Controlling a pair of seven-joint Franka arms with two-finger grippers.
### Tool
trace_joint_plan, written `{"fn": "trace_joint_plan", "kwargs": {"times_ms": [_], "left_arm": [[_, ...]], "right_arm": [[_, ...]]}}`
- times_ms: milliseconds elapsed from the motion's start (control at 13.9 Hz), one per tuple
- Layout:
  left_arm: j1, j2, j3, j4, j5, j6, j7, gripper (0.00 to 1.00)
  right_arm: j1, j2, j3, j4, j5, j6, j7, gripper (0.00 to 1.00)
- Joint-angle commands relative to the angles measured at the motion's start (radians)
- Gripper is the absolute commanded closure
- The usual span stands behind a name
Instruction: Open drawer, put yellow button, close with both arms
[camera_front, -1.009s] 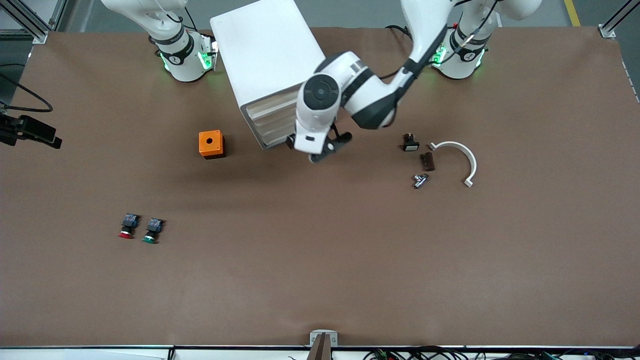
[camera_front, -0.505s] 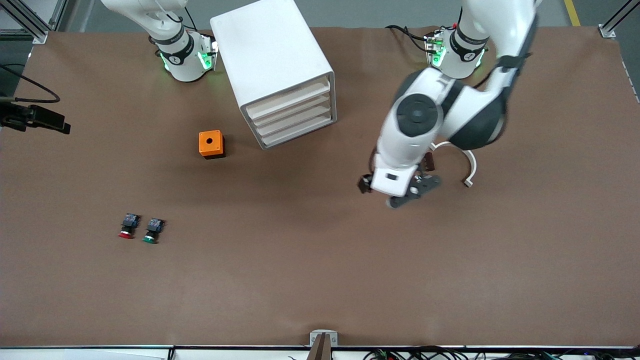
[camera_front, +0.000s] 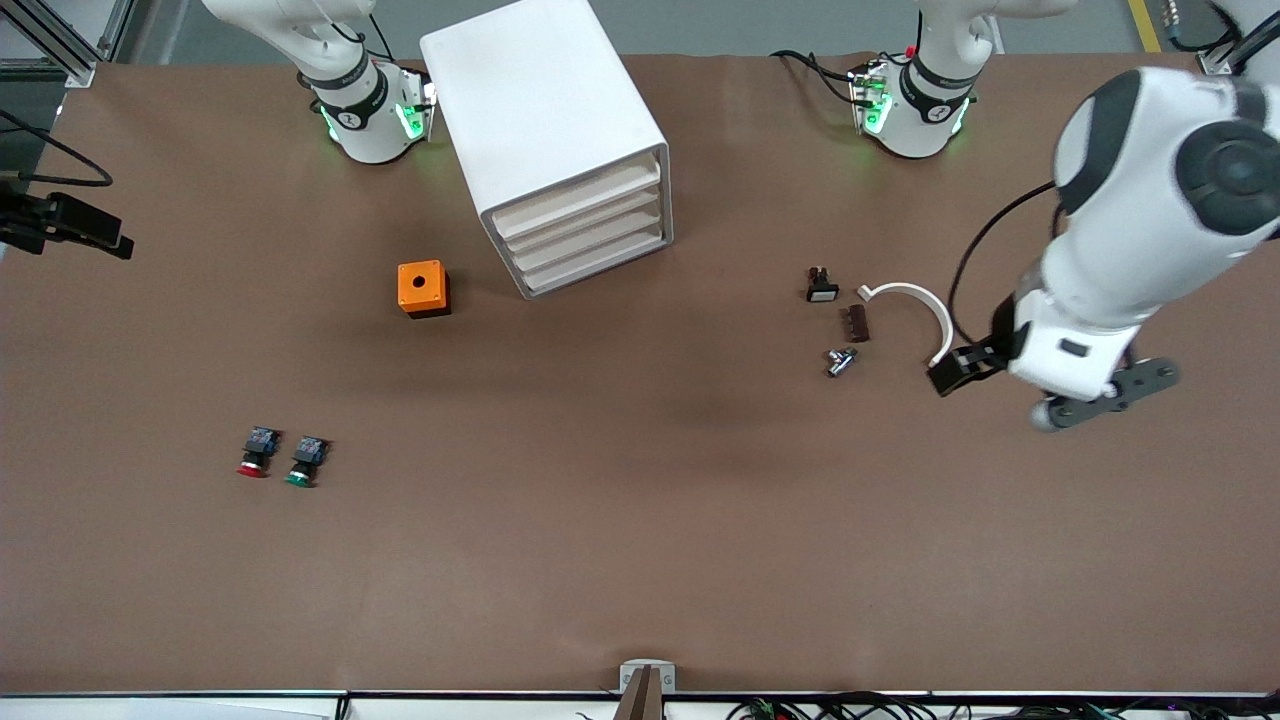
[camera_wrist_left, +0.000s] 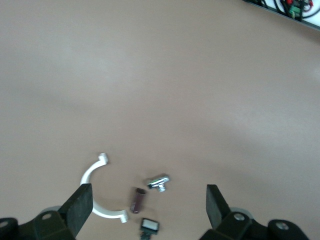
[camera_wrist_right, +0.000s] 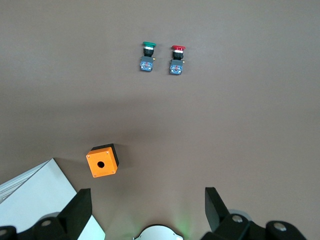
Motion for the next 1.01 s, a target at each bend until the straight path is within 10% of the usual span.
{"fn": "trace_joint_plan", "kwargs": {"times_ms": [0, 937], "left_arm": [[0.048, -0.072, -0.01, -0.003, 0.013, -0.078, 0.12, 0.0], [0.147, -0.353, 0.022, -0.132, -0.058, -0.302, 0.441, 0.0]], "right_arm": [[-0.014, -0.077, 0.009, -0.105, 0.001, 0.061, -0.016, 0.0], [-0.09, -0.148, 0.054, -0.176, 0.003, 0.145, -0.046, 0.0]]}}
